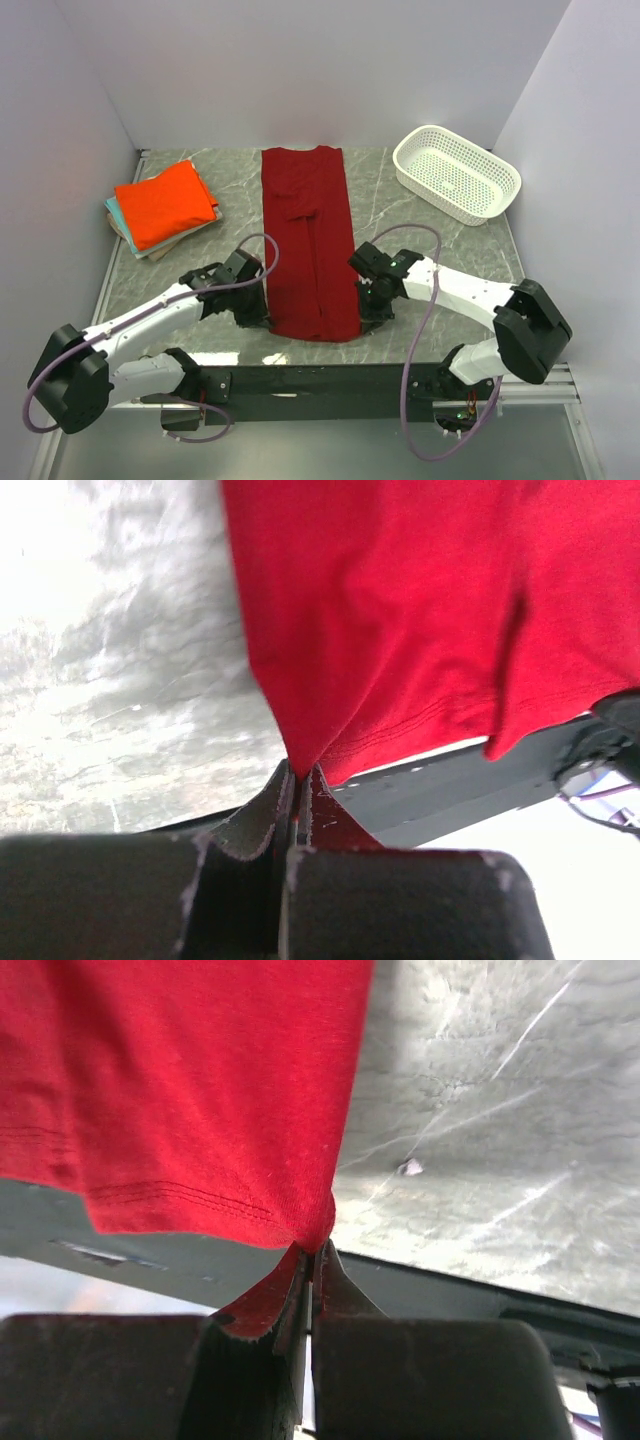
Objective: Fold and stack the t-shirts
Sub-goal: Fold the tshirt
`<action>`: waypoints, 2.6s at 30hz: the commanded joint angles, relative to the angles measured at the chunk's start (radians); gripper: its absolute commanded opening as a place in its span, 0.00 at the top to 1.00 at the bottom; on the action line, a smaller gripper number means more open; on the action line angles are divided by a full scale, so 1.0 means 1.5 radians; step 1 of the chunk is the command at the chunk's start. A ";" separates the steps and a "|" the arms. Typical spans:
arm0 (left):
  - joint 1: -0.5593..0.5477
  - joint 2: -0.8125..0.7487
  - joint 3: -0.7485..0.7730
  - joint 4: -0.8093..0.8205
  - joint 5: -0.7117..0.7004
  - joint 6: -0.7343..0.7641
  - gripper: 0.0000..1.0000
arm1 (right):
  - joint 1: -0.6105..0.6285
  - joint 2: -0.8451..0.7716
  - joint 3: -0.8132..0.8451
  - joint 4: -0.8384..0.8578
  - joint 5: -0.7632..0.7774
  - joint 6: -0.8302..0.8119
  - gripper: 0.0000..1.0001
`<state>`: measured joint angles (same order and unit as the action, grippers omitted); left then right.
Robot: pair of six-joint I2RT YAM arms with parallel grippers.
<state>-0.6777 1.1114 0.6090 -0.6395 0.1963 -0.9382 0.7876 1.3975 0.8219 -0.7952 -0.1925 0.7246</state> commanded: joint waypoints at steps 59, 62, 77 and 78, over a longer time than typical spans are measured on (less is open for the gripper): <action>0.282 0.486 0.459 0.219 -0.009 0.227 1.00 | -0.221 0.507 0.728 -0.091 0.115 -0.176 1.00; 0.282 0.496 0.466 0.221 -0.015 0.228 1.00 | -0.224 0.519 0.738 -0.090 0.112 -0.175 1.00; 0.292 0.522 0.494 0.231 -0.059 0.200 0.70 | -0.243 0.592 0.834 -0.106 0.073 -0.168 0.72; 0.292 0.515 0.492 0.234 -0.065 0.199 0.61 | -0.244 0.590 0.835 -0.108 0.069 -0.167 0.64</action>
<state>-0.2462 1.9072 1.3041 -0.3328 0.1352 -0.6323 0.4400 2.2940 2.0144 -0.9428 -0.0586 0.4751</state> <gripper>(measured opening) 0.343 0.291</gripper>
